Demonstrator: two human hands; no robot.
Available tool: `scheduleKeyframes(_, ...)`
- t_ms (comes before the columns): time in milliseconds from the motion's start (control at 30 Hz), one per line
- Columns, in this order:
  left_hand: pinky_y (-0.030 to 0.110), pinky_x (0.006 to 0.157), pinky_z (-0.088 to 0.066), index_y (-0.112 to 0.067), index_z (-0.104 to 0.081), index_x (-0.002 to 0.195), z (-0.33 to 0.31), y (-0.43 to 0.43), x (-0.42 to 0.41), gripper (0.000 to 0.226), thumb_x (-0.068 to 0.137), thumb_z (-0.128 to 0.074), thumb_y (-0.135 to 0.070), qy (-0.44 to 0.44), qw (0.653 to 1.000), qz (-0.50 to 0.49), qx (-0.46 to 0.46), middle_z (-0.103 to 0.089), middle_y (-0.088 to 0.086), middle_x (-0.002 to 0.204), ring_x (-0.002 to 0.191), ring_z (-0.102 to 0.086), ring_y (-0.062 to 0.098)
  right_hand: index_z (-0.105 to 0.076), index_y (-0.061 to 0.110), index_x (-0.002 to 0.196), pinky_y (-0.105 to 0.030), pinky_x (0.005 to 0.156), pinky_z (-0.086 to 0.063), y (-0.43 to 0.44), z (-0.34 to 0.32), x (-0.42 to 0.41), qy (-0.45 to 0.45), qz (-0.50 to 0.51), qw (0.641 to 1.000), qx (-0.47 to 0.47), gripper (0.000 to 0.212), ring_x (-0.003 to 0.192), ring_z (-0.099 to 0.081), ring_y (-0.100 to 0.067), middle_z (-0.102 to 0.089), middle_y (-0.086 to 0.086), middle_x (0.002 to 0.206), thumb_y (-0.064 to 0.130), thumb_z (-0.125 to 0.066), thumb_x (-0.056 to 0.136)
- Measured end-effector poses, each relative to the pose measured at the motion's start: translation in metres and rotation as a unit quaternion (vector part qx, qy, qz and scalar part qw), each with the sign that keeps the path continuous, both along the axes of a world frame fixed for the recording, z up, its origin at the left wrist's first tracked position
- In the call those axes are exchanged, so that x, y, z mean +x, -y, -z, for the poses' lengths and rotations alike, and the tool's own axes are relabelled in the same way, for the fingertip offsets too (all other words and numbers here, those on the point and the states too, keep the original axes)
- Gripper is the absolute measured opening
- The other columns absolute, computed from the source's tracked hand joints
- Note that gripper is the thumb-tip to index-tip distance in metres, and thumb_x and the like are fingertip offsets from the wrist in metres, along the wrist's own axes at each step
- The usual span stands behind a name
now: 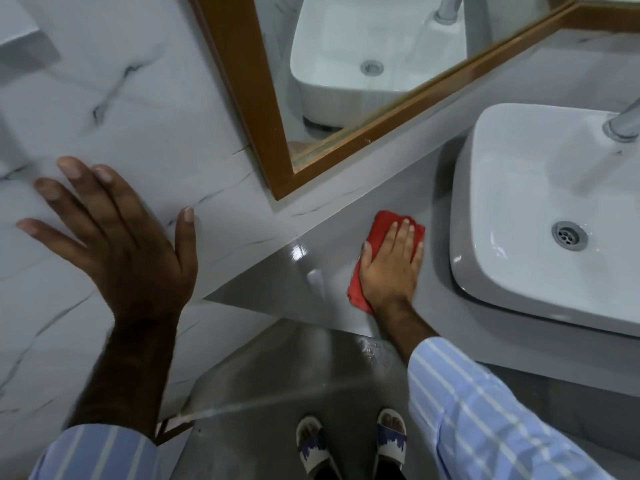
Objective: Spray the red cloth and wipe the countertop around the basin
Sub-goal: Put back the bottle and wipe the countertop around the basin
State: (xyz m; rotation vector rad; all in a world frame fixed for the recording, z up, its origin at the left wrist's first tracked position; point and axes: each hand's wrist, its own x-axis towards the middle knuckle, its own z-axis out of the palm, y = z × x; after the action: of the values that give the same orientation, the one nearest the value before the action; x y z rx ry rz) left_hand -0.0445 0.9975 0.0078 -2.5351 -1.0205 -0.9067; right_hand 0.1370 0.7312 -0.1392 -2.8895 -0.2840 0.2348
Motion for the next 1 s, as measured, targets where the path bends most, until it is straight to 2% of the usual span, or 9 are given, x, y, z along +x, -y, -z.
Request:
scheduleKeyframes(233, 0.080, 0.109, -0.030, -0.012, 0.009, 0.163, 0.004, 0.002, 0.004, 0.093, 0.104, -0.045, -0.059, 0.017, 1.000, -0.013, 0.005, -0.025, 0.034, 0.164, 0.149, -0.028, 0.059, -0.022, 0.002, 0.164, -0.057, 0.129, -0.023, 0.058, 0.001, -0.083, 0.000, -0.046, 0.999, -0.025, 0.077, 0.160, -0.022, -0.036, -0.026, -0.020, 0.172, 0.053, -0.026, 0.106)
scheduleKeyframes(400, 0.080, 0.109, -0.030, -0.012, 0.010, 0.163, 0.007, 0.001, 0.005, 0.094, 0.104, -0.046, -0.059, 0.019, 1.000, -0.011, 0.002, -0.025, 0.035, 0.165, 0.149, -0.027, 0.060, -0.014, 0.004, 0.165, -0.057, 0.130, -0.020, 0.045, 0.002, -0.050, 0.006, -0.070, 0.997, -0.037, 0.076, 0.161, -0.017, -0.036, -0.018, -0.018, 0.174, 0.053, -0.022, 0.108)
scheduleKeyframes(500, 0.082, 0.108, -0.029, -0.007, 0.003, 0.164, 0.005, 0.003, 0.007, 0.092, 0.104, -0.045, -0.058, 0.015, 1.000, -0.016, 0.007, -0.026, 0.036, 0.164, 0.149, -0.027, 0.061, -0.011, 0.005, 0.166, -0.057, 0.131, -0.015, 0.018, 0.001, -0.032, -0.001, -0.059, 0.998, -0.034, 0.076, 0.162, -0.012, -0.036, -0.014, -0.018, 0.175, 0.054, -0.022, 0.109)
scheduleKeyframes(600, 0.084, 0.108, -0.027, -0.003, -0.006, 0.163, 0.004, 0.004, 0.006, 0.089, 0.104, -0.045, -0.058, 0.005, 1.000, -0.019, 0.018, -0.026, 0.037, 0.163, 0.148, -0.026, 0.062, -0.017, 0.007, 0.166, -0.056, 0.131, -0.016, -0.014, 0.001, -0.054, 0.008, -0.131, 0.991, 0.005, 0.074, 0.161, -0.018, -0.037, -0.021, -0.016, 0.174, 0.054, -0.023, 0.109)
scheduleKeyframes(700, 0.083, 0.110, -0.027, -0.002, -0.010, 0.162, 0.004, 0.004, 0.006, 0.087, 0.104, -0.044, -0.059, 0.002, 1.000, -0.019, 0.017, -0.026, 0.036, 0.163, 0.149, -0.026, 0.060, -0.028, 0.007, 0.163, -0.053, 0.131, -0.018, -0.044, 0.001, -0.090, 0.004, -0.249, 0.964, 0.091, 0.072, 0.159, -0.026, -0.031, -0.032, -0.014, 0.170, 0.049, -0.040, 0.107)
scheduleKeyframes(767, 0.081, 0.111, -0.026, -0.002, -0.012, 0.161, 0.004, 0.004, 0.007, 0.087, 0.104, -0.042, -0.060, -0.001, 1.000, -0.026, 0.009, -0.025, 0.034, 0.165, 0.151, -0.025, 0.059, -0.031, 0.005, 0.162, -0.053, 0.132, -0.015, -0.058, 0.005, -0.108, 0.024, -0.370, 0.927, 0.061, 0.071, 0.160, -0.024, -0.030, -0.032, -0.015, 0.170, 0.048, -0.040, 0.106)
scheduleKeyframes(833, 0.079, 0.113, -0.027, -0.003, -0.011, 0.162, 0.006, 0.001, 0.007, 0.088, 0.104, -0.039, -0.062, -0.005, 0.999, -0.039, 0.004, -0.023, 0.032, 0.167, 0.152, -0.024, 0.056, -0.030, 0.006, 0.163, -0.051, 0.132, -0.012, -0.060, 0.009, -0.112, 0.038, -0.446, 0.894, 0.025, 0.071, 0.161, -0.022, -0.029, -0.028, -0.014, 0.172, 0.050, -0.036, 0.106)
scheduleKeyframes(900, 0.076, 0.114, -0.028, -0.007, -0.008, 0.164, 0.009, -0.003, 0.006, 0.088, 0.103, -0.039, -0.063, -0.005, 0.999, -0.037, -0.001, -0.022, 0.029, 0.168, 0.154, -0.024, 0.054, -0.029, 0.007, 0.163, -0.051, 0.132, -0.014, -0.049, 0.012, -0.102, 0.043, -0.466, 0.883, 0.035, 0.071, 0.161, -0.021, -0.028, -0.026, -0.014, 0.173, 0.051, -0.037, 0.107)
scheduleKeyframes(1000, 0.072, 0.116, -0.031, -0.011, -0.005, 0.165, 0.015, -0.009, 0.004, 0.091, 0.102, -0.041, -0.066, -0.006, 0.999, -0.033, -0.017, -0.020, 0.024, 0.170, 0.154, -0.025, 0.050, -0.029, 0.010, 0.164, -0.049, 0.132, -0.014, -0.011, 0.013, -0.080, 0.032, -0.425, 0.903, 0.050, 0.075, 0.161, -0.019, -0.024, -0.026, -0.010, 0.173, 0.058, -0.037, 0.106)
